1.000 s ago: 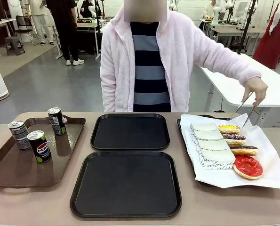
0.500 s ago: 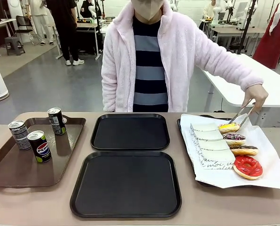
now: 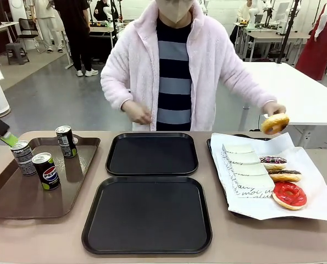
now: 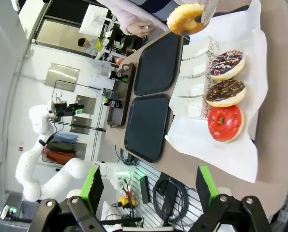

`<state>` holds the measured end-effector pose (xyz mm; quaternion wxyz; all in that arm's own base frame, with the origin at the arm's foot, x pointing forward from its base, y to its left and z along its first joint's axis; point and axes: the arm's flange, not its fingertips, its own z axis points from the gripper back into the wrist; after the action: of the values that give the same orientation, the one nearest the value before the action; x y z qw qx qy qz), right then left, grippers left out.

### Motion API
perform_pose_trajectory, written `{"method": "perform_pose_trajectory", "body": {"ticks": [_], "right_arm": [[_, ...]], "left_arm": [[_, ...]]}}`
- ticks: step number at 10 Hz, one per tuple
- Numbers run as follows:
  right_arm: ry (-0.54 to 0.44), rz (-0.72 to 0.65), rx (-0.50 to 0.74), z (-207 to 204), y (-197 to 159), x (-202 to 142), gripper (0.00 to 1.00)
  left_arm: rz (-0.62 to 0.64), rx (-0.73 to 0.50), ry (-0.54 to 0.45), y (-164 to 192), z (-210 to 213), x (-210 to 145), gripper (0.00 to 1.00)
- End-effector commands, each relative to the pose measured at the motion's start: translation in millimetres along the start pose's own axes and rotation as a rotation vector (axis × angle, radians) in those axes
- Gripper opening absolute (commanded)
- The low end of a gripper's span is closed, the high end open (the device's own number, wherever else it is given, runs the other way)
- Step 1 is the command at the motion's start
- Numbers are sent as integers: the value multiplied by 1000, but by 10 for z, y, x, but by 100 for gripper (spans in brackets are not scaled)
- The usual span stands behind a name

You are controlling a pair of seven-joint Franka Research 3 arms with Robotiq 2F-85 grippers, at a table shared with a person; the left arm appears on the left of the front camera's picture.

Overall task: Set up donuts and drinks on trays.
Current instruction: Pick up one Pepsi coke and place it on the Flat Tray.

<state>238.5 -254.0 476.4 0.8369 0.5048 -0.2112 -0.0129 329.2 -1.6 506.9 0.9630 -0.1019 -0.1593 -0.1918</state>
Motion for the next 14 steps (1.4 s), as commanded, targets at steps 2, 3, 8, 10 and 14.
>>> {"method": "perform_pose_trajectory", "body": {"ticks": [2,3,8,10,14], "right_arm": [[-14,17,22,9,-18,10,100],[-14,17,22,9,-18,10,100],[-14,17,22,9,-18,10,100],[-14,17,22,9,-18,10,100],[-14,17,22,9,-18,10,100]], "left_arm": [[89,104,37,-135,-282,277,100],[124,169,25,-147,-412,309,100],[271,294,37,-87,-1043,551,100],[239,288,26,-30,-974,506,100],[239,288,26,-30,-974,506,100]]}}
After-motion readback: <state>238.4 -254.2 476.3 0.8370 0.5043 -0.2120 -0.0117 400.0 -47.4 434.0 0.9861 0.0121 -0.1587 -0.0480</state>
